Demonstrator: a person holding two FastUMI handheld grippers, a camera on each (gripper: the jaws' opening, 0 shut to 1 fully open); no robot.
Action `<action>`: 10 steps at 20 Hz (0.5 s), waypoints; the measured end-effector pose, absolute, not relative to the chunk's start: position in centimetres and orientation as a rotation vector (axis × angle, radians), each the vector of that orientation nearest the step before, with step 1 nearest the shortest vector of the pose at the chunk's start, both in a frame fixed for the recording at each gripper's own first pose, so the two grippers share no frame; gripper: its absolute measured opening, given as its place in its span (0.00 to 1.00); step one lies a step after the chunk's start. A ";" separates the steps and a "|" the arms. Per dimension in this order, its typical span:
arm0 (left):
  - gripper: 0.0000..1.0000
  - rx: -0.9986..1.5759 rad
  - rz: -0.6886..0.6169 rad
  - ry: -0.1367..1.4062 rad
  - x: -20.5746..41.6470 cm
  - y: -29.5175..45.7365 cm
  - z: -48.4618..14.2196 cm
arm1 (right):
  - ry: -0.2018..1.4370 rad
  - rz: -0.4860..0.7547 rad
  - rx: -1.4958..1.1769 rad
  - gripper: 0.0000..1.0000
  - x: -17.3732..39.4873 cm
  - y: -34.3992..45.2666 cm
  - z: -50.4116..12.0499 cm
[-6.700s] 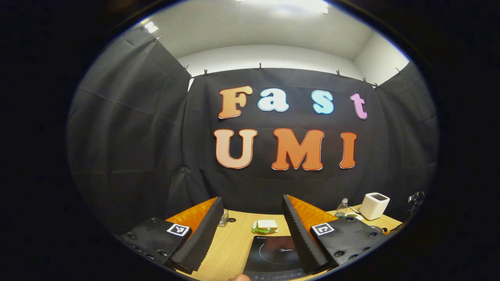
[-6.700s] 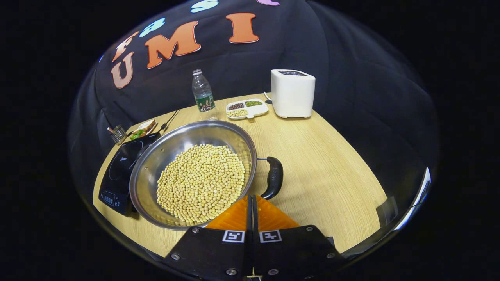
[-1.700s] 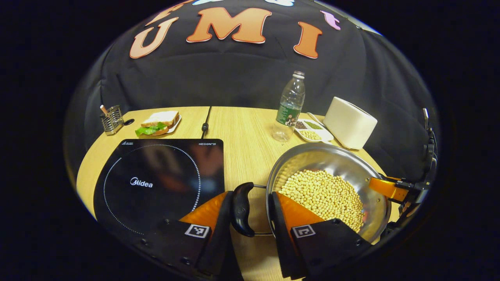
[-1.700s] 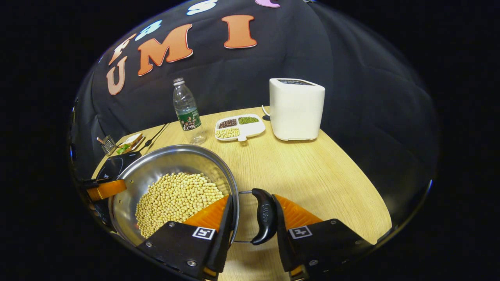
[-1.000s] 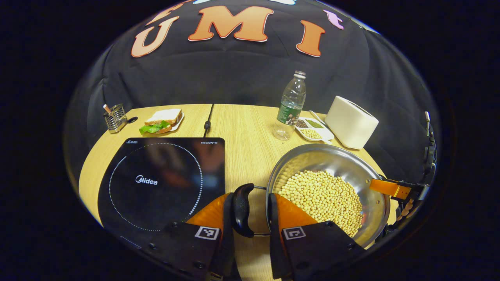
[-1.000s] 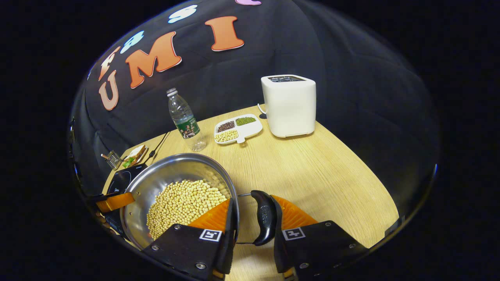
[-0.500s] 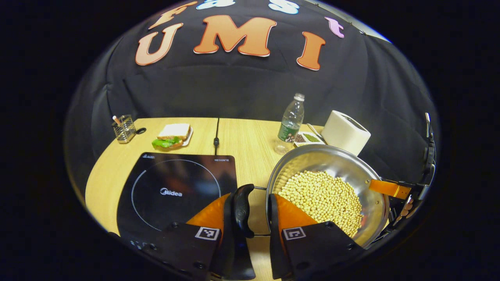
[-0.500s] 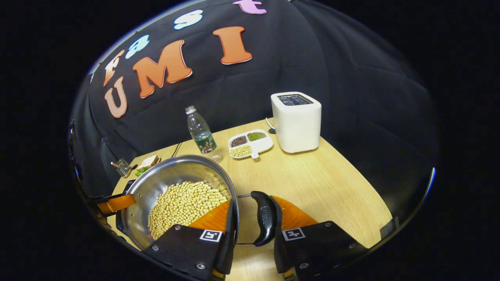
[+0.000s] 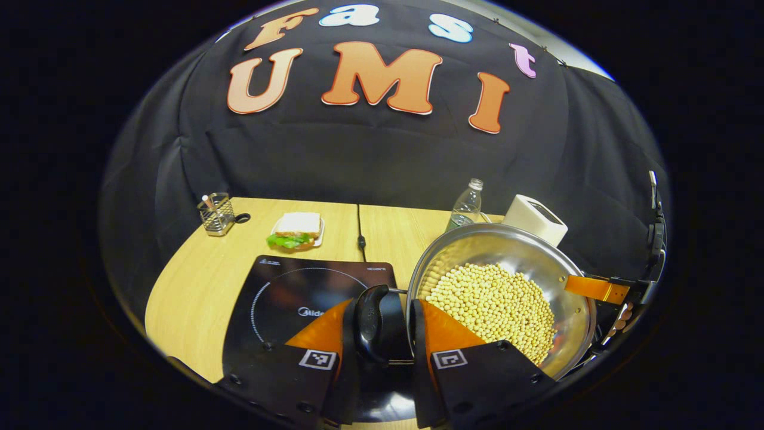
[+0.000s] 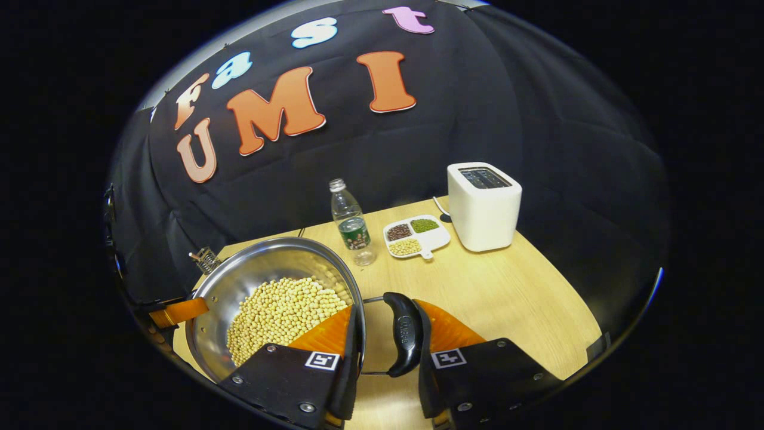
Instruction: First push the handle of the pot to place it horizontally, then grasp the pot with both hands and set it on the induction cooktop.
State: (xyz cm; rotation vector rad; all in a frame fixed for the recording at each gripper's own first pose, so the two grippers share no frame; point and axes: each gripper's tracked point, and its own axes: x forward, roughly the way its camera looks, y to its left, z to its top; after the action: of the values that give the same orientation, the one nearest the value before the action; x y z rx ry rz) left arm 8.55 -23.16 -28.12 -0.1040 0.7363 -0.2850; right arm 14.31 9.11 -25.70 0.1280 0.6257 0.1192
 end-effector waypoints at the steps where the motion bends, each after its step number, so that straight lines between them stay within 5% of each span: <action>1: 0.45 -0.109 -0.275 0.734 8.7 -22.2 -27.9 | 0.622 0.126 0.125 0.42 14.0 9.8 -25.5; 10: 0.43 -0.120 -0.198 0.721 9.2 -14.7 -27.0 | 0.620 0.199 0.118 0.42 14.3 17.3 -25.1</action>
State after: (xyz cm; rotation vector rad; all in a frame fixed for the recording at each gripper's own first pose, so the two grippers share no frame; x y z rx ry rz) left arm 9.23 -14.73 -27.04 -0.1198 0.7208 -0.1978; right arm 14.34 17.31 -25.10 0.1185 0.6202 0.1989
